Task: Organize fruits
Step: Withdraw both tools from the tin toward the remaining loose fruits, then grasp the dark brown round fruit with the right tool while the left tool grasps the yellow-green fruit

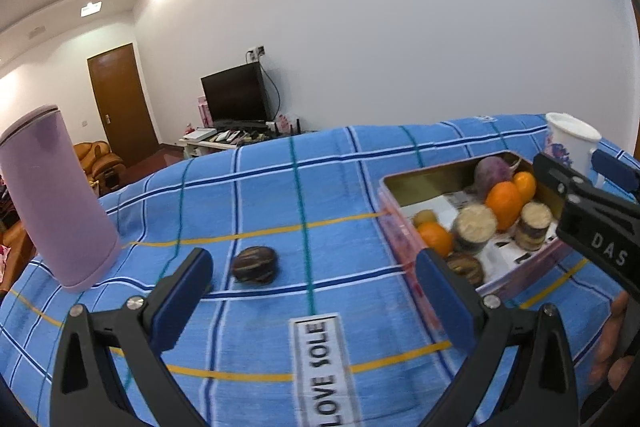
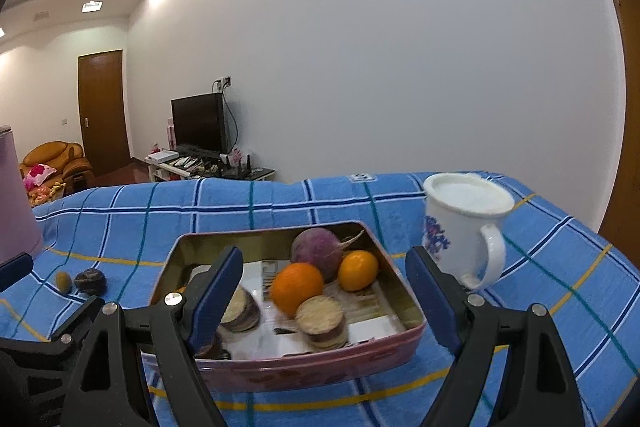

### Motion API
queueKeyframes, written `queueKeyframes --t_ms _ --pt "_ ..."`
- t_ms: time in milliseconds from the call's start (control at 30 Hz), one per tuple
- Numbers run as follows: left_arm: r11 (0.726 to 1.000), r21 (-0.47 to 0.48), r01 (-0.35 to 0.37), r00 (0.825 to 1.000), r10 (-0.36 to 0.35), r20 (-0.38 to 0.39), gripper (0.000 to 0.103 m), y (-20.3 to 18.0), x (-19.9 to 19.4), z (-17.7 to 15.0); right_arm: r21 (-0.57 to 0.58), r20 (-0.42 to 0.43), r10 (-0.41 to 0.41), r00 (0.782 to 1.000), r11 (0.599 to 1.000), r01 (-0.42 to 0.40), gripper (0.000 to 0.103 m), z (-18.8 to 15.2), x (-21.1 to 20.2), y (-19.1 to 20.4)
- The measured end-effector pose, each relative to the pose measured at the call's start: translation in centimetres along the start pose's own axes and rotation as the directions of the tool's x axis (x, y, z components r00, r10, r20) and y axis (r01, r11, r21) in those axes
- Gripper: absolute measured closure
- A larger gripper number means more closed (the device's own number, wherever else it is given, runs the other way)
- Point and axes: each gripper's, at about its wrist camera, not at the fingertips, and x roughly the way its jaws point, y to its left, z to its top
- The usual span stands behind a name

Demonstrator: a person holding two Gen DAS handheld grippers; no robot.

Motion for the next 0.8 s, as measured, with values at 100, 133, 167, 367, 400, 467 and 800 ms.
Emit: queueKeyframes --t_ms 100,133,167,367,400,467,800 --pt "1.0 0.005 -0.028 1.0 0.028 -0.003 0.0 1.4 0.3 -0.2 -0.003 -0.01 0.017 1.0 1.0 -0.017 0.018 -0.1 0.0 1.0" --pt "0.999 0.003 -0.038 0.999 0.038 -0.005 0.0 1.9 0.4 -0.2 -0.009 -0.011 0.024 1.0 1.0 -0.024 0.018 -0.2 0.0 1.6" --pt "0.999 -0.006 -0.044 0.999 0.044 -0.009 0.0 2.6 0.5 -0.2 -0.014 -0.012 0.029 1.0 0.999 -0.029 0.018 -0.2 0.0 2.0" --pt "0.996 -0.033 -0.087 0.995 0.086 -0.04 0.0 6.0 1.4 -0.4 -0.054 -0.034 0.079 0.996 0.995 -0.08 0.019 -0.4 0.1 5.6" --pt "0.995 -0.036 -0.097 0.994 0.095 -0.048 0.0 6.5 1.6 -0.4 -0.062 -0.037 0.088 0.995 0.994 -0.09 0.019 -0.5 0.1 6.3" --pt "0.992 -0.054 -0.117 0.991 0.113 -0.071 0.0 8.1 2.1 -0.5 -0.078 -0.046 0.104 0.994 0.991 -0.107 0.019 -0.5 0.1 7.5" --pt "0.954 -0.172 -0.245 0.959 0.213 -0.185 0.0 15.6 4.7 -1.2 -0.161 -0.113 0.168 0.979 0.969 -0.185 0.019 -0.8 1.2 13.6"
